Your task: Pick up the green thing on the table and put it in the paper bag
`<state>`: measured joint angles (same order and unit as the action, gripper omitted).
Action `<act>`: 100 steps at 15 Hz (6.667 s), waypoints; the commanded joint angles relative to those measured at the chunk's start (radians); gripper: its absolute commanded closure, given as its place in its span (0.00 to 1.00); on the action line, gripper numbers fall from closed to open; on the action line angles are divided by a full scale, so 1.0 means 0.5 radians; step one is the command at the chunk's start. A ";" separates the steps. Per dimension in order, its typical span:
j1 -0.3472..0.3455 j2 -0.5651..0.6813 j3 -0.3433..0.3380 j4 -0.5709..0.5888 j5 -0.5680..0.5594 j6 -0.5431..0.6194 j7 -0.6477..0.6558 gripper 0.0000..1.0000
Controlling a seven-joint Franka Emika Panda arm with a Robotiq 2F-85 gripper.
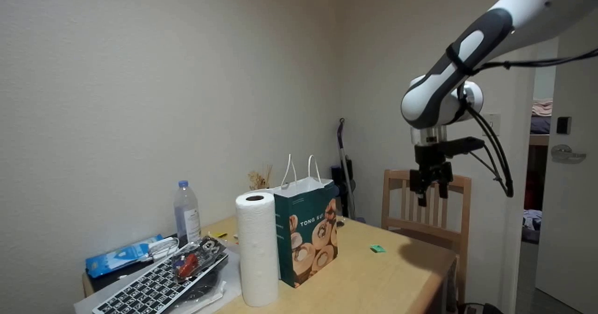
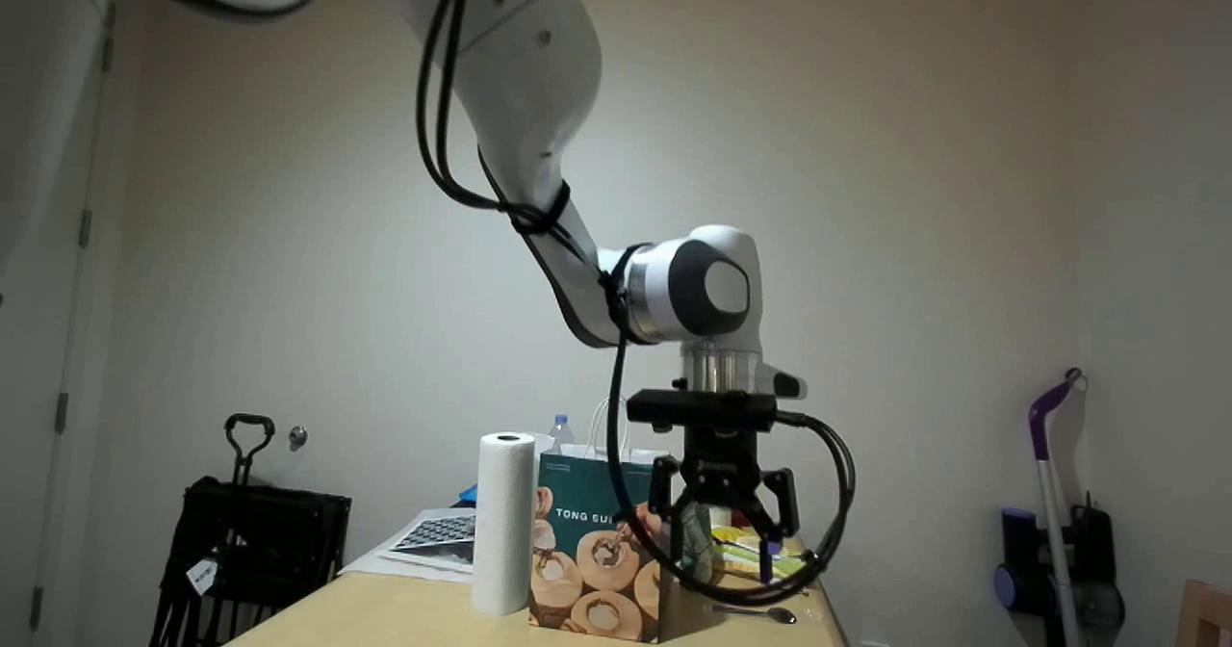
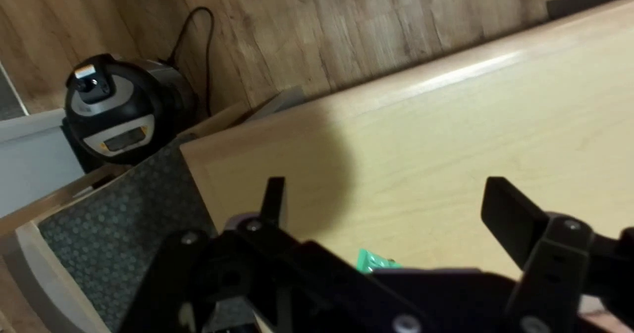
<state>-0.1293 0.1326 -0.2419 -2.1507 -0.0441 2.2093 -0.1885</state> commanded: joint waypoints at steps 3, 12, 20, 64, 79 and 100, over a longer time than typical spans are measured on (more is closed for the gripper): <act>-0.083 0.379 0.052 0.221 -0.190 -0.012 0.020 0.00; -0.112 0.744 0.098 0.558 -0.282 -0.119 -0.169 0.00; -0.052 0.967 0.216 0.748 -0.557 -0.089 -0.289 0.00; -0.085 1.855 0.385 1.850 -0.742 -0.172 -1.640 0.86; 0.090 1.142 0.361 1.197 -0.841 0.736 -1.335 0.93; 0.849 0.399 -0.298 0.339 -2.024 1.627 -0.156 0.93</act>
<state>0.2727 0.3406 -0.3550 -1.9633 -0.9785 2.9597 -0.3266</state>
